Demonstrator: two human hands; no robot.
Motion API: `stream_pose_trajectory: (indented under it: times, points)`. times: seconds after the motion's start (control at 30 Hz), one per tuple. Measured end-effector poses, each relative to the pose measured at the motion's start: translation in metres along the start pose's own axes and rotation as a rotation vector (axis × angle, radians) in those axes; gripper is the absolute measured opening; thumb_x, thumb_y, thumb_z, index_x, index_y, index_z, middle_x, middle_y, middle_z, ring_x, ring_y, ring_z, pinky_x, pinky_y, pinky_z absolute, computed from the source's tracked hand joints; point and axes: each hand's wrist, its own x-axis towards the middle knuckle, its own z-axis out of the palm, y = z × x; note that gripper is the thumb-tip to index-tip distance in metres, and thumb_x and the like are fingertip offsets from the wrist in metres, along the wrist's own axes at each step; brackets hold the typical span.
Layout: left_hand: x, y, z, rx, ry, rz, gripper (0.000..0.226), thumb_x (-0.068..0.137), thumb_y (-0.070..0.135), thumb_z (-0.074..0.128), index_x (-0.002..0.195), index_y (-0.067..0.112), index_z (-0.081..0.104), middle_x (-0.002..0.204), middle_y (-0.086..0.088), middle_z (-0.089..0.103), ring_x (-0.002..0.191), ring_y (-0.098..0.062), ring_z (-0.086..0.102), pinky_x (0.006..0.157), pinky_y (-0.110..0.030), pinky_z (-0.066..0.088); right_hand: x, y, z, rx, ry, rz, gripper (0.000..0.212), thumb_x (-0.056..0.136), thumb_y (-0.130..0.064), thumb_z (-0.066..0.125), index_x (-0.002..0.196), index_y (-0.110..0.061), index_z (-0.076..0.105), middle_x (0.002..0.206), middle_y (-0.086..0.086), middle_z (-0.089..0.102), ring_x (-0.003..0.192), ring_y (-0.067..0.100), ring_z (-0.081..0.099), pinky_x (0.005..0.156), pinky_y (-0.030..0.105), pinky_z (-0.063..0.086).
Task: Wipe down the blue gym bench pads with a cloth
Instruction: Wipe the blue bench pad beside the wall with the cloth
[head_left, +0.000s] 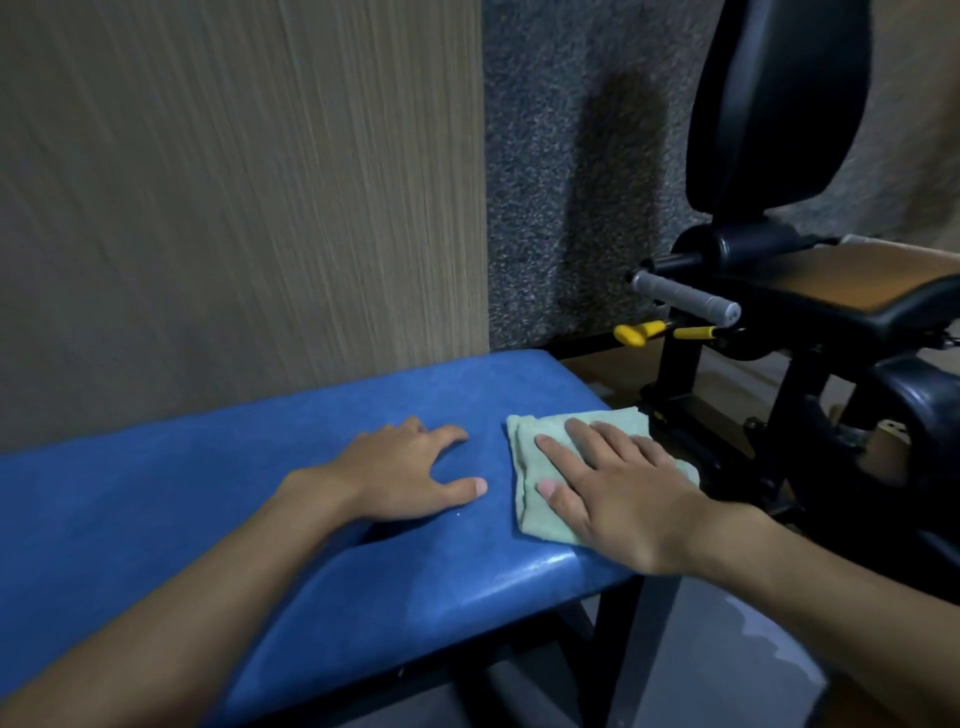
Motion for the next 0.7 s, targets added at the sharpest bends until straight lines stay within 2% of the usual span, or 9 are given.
stream_pose_trajectory:
  times: [0.07, 0.13, 0.17, 0.2, 0.27, 0.33, 0.47, 0.6, 0.7]
  points:
    - [-0.001, 0.001, 0.000, 0.024, -0.010, -0.004, 0.079, 0.080, 0.084, 0.040, 0.148, 0.045, 0.029, 0.136, -0.001, 0.044, 0.129, -0.026, 0.045, 0.109, -0.043, 0.035, -0.005, 0.001, 0.004, 0.057, 0.005, 0.008, 0.084, 0.078, -0.074, -0.013, 0.155, -0.041, -0.006, 0.166, -0.004, -0.010, 0.151, 0.019, -0.011, 0.122, 0.046, -0.004]
    - [0.000, -0.002, -0.002, 0.025, 0.008, -0.001, 0.076, 0.080, 0.084, 0.041, 0.146, 0.047, 0.032, 0.126, 0.002, 0.044, 0.128, -0.026, 0.044, 0.109, -0.044, 0.035, -0.002, 0.001, 0.005, 0.062, 0.012, 0.020, 0.066, 0.094, -0.067, 0.004, 0.155, -0.043, -0.004, 0.166, -0.004, -0.010, 0.151, 0.018, -0.013, 0.121, 0.047, -0.005]
    - [0.002, -0.005, -0.002, 0.012, 0.021, -0.003, 0.077, 0.078, 0.086, 0.039, 0.144, 0.048, 0.033, 0.122, 0.003, 0.042, 0.128, -0.026, 0.043, 0.109, -0.045, 0.035, 0.001, 0.002, 0.004, 0.067, 0.008, 0.020, 0.064, 0.095, -0.065, 0.007, 0.155, -0.045, -0.004, 0.166, -0.005, -0.011, 0.151, 0.017, -0.013, 0.121, 0.048, -0.006]
    - [0.005, -0.008, -0.002, -0.003, 0.033, -0.006, 0.081, 0.073, 0.090, 0.035, 0.143, 0.050, 0.035, 0.122, 0.004, 0.041, 0.128, -0.025, 0.042, 0.109, -0.045, 0.034, 0.005, 0.003, 0.003, 0.069, -0.001, 0.018, 0.065, 0.093, -0.066, 0.006, 0.154, -0.046, -0.004, 0.165, -0.007, -0.011, 0.151, 0.016, -0.014, 0.121, 0.048, -0.006]
    - [0.010, -0.012, 0.000, -0.028, 0.039, -0.019, 0.090, 0.064, 0.094, 0.027, 0.143, 0.051, 0.032, 0.140, 0.005, 0.037, 0.136, -0.021, 0.034, 0.111, -0.048, 0.030, 0.012, 0.005, 0.001, 0.071, -0.019, 0.012, 0.071, 0.086, -0.068, 0.001, 0.153, -0.047, -0.004, 0.165, -0.008, -0.011, 0.150, 0.015, -0.016, 0.122, 0.046, -0.007]
    - [0.016, -0.013, 0.001, -0.002, 0.025, -0.006, 0.093, 0.063, 0.094, 0.025, 0.146, 0.052, 0.025, 0.155, 0.006, 0.025, 0.145, -0.017, 0.024, 0.113, -0.051, 0.024, 0.025, 0.007, -0.002, 0.075, -0.023, 0.019, 0.070, 0.087, -0.068, 0.002, 0.153, -0.047, -0.003, 0.165, -0.010, -0.011, 0.150, 0.013, -0.015, 0.122, 0.045, -0.006]
    - [0.025, -0.017, -0.004, 0.091, -0.003, 0.047, 0.099, 0.057, 0.096, 0.016, 0.145, 0.053, 0.020, 0.151, 0.010, 0.029, 0.141, -0.015, 0.028, 0.111, -0.051, 0.028, 0.076, 0.012, -0.010, 0.085, -0.009, 0.045, 0.061, 0.097, -0.064, 0.012, 0.154, -0.046, 0.002, 0.165, -0.009, -0.005, 0.151, 0.014, -0.009, 0.122, 0.045, -0.001]
    - [0.031, -0.023, -0.001, 0.139, -0.002, 0.096, 0.090, 0.065, 0.095, 0.020, 0.143, 0.052, 0.016, 0.144, 0.010, 0.033, 0.137, -0.016, 0.032, 0.109, -0.051, 0.028, 0.149, 0.020, -0.015, 0.088, -0.003, 0.072, 0.061, 0.098, -0.064, 0.015, 0.155, -0.043, 0.007, 0.166, -0.006, 0.001, 0.152, 0.017, -0.002, 0.122, 0.046, 0.004]
    - [0.033, -0.027, 0.004, 0.134, 0.023, 0.106, 0.094, 0.060, 0.096, 0.014, 0.144, 0.052, 0.013, 0.149, 0.009, 0.029, 0.142, -0.016, 0.026, 0.111, -0.052, 0.025, 0.197, 0.024, -0.023, 0.131, -0.037, 0.095, 0.060, 0.099, -0.062, 0.018, 0.155, -0.041, 0.011, 0.165, -0.003, 0.006, 0.152, 0.023, 0.003, 0.120, 0.047, 0.008]
